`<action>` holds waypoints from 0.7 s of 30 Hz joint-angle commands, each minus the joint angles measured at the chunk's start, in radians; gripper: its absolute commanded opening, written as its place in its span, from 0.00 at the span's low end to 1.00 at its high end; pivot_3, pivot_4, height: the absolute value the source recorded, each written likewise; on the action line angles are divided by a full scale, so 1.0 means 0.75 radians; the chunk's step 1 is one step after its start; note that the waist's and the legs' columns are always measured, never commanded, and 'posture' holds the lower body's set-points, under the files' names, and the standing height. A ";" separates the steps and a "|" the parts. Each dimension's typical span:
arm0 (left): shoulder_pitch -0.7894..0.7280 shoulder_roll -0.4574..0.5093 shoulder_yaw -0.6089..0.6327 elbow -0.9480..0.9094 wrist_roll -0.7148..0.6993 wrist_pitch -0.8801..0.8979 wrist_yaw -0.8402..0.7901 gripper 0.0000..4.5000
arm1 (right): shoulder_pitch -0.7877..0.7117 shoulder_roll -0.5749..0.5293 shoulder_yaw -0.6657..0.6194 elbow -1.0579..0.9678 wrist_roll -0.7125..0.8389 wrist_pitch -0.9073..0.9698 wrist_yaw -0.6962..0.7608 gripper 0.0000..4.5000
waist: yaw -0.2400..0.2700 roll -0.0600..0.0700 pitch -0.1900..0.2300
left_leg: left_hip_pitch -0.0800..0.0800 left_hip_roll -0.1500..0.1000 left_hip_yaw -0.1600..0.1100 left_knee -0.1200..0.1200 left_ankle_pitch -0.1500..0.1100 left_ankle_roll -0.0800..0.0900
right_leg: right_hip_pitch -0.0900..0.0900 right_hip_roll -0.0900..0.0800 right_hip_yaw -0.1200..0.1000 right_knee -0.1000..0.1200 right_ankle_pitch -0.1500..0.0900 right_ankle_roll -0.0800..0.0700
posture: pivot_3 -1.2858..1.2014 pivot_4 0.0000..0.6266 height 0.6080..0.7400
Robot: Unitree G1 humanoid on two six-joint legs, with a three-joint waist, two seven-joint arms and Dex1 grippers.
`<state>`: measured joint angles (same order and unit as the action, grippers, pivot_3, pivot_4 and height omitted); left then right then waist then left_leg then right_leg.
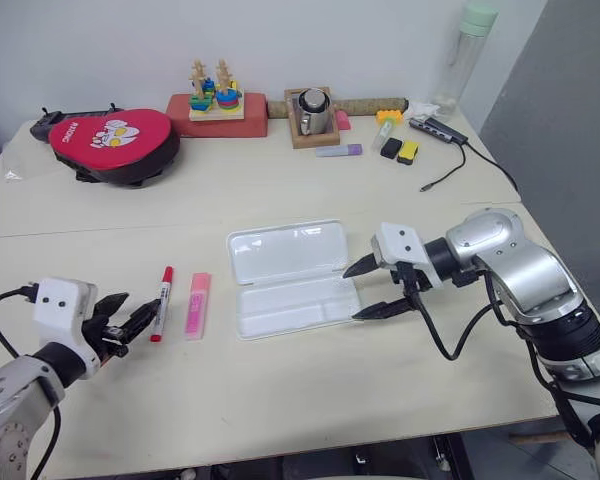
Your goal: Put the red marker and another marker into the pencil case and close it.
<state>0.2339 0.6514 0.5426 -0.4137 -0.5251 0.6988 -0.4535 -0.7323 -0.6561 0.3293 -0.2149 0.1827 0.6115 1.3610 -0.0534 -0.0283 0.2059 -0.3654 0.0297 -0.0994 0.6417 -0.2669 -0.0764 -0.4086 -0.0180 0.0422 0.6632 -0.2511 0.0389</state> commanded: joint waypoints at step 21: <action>-0.143 -0.032 -0.154 0.106 0.124 0.177 0.157 0.30 | -0.054 -0.014 -0.044 -0.029 0.127 0.015 -0.112 0.81 | 0.004 0.000 0.000 | -0.001 0.000 0.000 0.000 0.000 0.000 | 0.000 0.000 0.000 0.000 0.000 0.000 | 0.52 0.24 1.00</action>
<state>0.1213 0.6111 0.4249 -0.3359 -0.4487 0.8038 -0.3430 -0.7581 -0.6557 0.3250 -0.2139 0.2590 0.6240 1.2829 -0.0501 -0.0286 0.2056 -0.3660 0.0295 -0.0995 0.6418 -0.2669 -0.0764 -0.4085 -0.0183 0.0421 0.6629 -0.2508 0.0390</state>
